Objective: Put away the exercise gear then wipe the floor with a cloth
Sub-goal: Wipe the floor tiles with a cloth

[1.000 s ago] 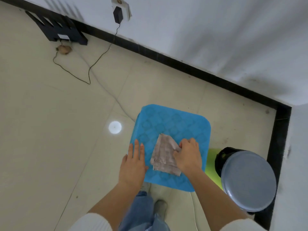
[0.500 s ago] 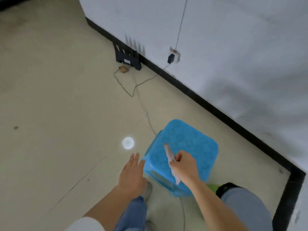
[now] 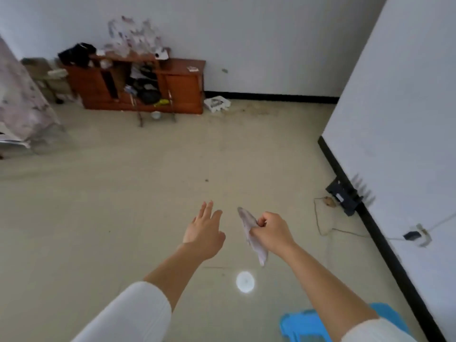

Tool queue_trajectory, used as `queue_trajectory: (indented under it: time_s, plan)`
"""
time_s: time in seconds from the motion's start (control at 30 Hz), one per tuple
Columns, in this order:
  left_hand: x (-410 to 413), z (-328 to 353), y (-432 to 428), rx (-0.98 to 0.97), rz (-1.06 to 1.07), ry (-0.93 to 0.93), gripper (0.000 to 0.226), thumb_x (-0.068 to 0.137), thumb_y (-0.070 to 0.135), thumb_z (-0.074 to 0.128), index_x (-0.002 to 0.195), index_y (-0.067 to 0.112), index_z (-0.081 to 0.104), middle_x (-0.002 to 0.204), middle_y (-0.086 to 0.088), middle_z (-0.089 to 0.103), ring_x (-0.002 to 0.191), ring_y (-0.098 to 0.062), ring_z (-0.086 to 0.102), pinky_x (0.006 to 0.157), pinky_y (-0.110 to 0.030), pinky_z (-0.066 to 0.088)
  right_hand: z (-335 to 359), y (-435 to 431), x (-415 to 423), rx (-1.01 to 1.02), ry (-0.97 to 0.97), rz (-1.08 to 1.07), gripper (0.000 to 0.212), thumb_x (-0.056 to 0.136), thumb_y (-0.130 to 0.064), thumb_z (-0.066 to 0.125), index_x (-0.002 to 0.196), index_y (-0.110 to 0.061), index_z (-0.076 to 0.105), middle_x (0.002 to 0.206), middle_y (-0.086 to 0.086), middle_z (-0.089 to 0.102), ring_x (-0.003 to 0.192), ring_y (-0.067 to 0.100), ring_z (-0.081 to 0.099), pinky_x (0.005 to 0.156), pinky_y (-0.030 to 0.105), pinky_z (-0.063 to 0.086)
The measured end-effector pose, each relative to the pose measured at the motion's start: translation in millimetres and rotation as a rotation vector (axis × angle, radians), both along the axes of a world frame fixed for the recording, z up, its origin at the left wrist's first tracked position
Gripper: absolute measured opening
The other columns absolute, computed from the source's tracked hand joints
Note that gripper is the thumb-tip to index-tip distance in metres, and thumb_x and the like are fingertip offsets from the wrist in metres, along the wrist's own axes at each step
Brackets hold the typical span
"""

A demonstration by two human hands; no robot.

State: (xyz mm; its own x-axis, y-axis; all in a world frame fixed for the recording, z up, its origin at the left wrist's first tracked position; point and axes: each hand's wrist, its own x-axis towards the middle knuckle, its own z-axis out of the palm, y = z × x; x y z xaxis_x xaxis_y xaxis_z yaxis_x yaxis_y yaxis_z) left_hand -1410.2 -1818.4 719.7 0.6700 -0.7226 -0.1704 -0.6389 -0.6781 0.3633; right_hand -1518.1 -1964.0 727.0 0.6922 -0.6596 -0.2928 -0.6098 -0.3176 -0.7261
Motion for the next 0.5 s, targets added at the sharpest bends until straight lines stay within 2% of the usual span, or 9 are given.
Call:
queue_trajectory:
  time_s: [0.13, 0.2, 0.37, 0.43, 0.5]
  plan:
    - [90, 30, 112, -0.037, 0.213, -0.075, 0.058, 0.094, 0.027, 0.046, 0.146, 0.017, 0.024, 0.160, -0.006, -0.003, 0.147, -0.021, -0.007, 0.114, -0.038, 0.020, 38, 86, 108, -0.068, -0.079, 0.210, 0.024, 0.077, -0.032, 0.061, 0.071, -0.014, 0.046, 0.063, 0.000, 0.047, 0.060, 0.019, 0.044, 0.051, 0.027, 0.031]
    - [135, 42, 173, -0.058, 0.309, -0.111, 0.058, 0.094, 0.027, 0.046, 0.147, 0.017, 0.024, 0.160, -0.006, -0.003, 0.147, -0.021, -0.007, 0.115, -0.037, 0.019, 50, 136, 163, -0.081, -0.116, 0.292, 0.025, 0.082, -0.031, 0.061, 0.073, -0.013, 0.046, 0.064, -0.001, 0.047, 0.060, 0.018, 0.044, 0.051, 0.027, 0.031]
    - [231, 63, 340, -0.072, 0.491, -0.153, 0.061, 0.094, 0.029, 0.047, 0.148, 0.018, 0.022, 0.160, -0.005, -0.004, 0.147, -0.021, -0.007, 0.116, -0.036, 0.016, 76, 284, 300, -0.071, -0.216, 0.418, 0.023, 0.081, -0.031, 0.063, 0.078, -0.011, 0.051, 0.064, -0.003, 0.050, 0.059, 0.016, 0.046, 0.050, 0.026, 0.032]
    - [263, 67, 412, -0.059, 0.562, -0.161, 0.061, 0.094, 0.029, 0.047, 0.148, 0.019, 0.022, 0.160, -0.005, -0.004, 0.147, -0.021, -0.008, 0.117, -0.036, 0.015, 80, 351, 348, -0.030, -0.277, 0.464, 0.028, 0.079, -0.034, 0.064, 0.085, -0.010, 0.052, 0.067, -0.004, 0.052, 0.061, 0.015, 0.048, 0.051, 0.025, 0.034]
    - [294, 71, 479, -0.039, 0.648, -0.162, 0.062, 0.094, 0.030, 0.047, 0.149, 0.019, 0.021, 0.160, -0.006, -0.004, 0.147, -0.021, -0.008, 0.117, -0.036, 0.015, 83, 414, 393, -0.009, -0.284, 0.534, 0.025, 0.082, -0.030, 0.065, 0.095, -0.012, 0.054, 0.074, -0.006, 0.056, 0.066, 0.013, 0.053, 0.053, 0.023, 0.037]
